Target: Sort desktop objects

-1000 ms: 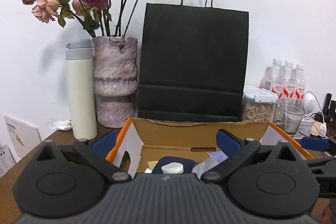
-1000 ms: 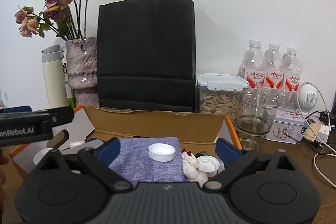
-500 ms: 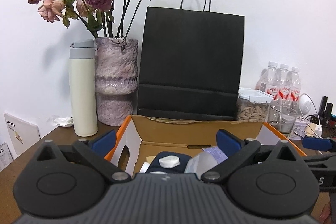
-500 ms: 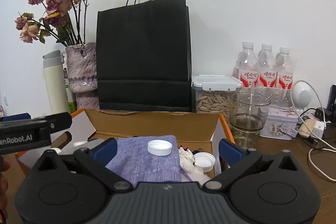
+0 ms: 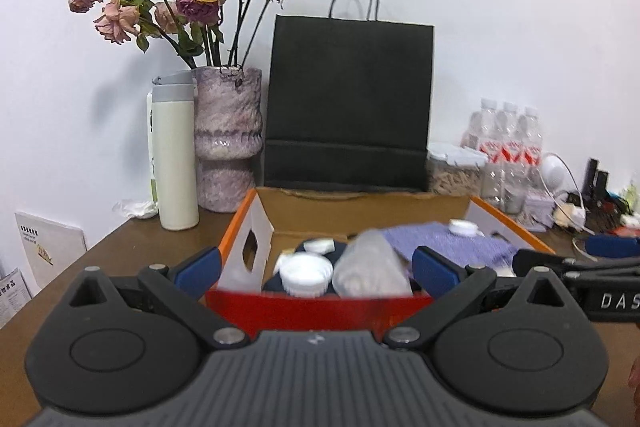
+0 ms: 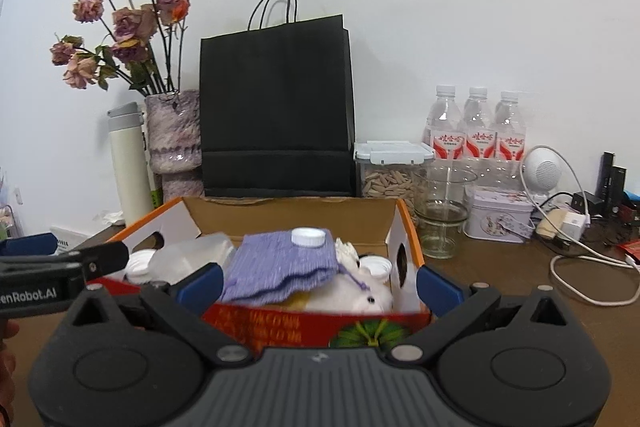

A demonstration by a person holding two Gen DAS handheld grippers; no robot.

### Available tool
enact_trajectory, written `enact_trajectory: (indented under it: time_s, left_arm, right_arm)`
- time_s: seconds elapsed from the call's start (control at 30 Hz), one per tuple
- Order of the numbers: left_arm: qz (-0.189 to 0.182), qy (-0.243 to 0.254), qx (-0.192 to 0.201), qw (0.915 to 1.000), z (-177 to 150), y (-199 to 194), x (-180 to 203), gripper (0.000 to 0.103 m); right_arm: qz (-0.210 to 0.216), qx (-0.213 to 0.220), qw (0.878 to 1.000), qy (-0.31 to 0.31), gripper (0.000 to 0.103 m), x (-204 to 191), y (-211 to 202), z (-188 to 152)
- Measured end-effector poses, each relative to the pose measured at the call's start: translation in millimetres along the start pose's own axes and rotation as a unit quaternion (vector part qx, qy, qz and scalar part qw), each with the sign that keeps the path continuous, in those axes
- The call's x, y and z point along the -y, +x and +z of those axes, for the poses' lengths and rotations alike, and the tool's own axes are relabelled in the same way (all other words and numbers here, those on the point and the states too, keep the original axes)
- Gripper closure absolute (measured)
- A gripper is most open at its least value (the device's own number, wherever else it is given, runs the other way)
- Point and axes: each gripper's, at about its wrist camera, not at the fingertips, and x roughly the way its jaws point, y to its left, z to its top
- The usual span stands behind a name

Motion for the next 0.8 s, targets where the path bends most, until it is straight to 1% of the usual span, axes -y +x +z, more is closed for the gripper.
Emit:
enact_trajectory:
  time_s: [0.23,0.33,0.6,0.8]
  left_arm:
    - [-0.015,0.008,-0.015,0.9997,-15,-33,1,0.000]
    - [-0.015,0.013,-0.020,0.9996,-23,-45,0,0.000]
    - [-0.020,0.013,-0.042,0.9988,-40,-62,-2,0.000]
    - [-0.026,0.010,-0.047,0.9985,-48,-72,-3,0.000]
  right_arm:
    - [0.005,0.006,1.000,-0.005,0.000,-6,-41,-13]
    - [0.012,0.005,1.000,0.000,0.000,-7,-55,-19]
    - [0.029,-0.010,0.999,-0.006,0.000,-16,-78,-40]
    - [0.036,-0.021,0.999,-0.008,0.000,-20,-88,-50]
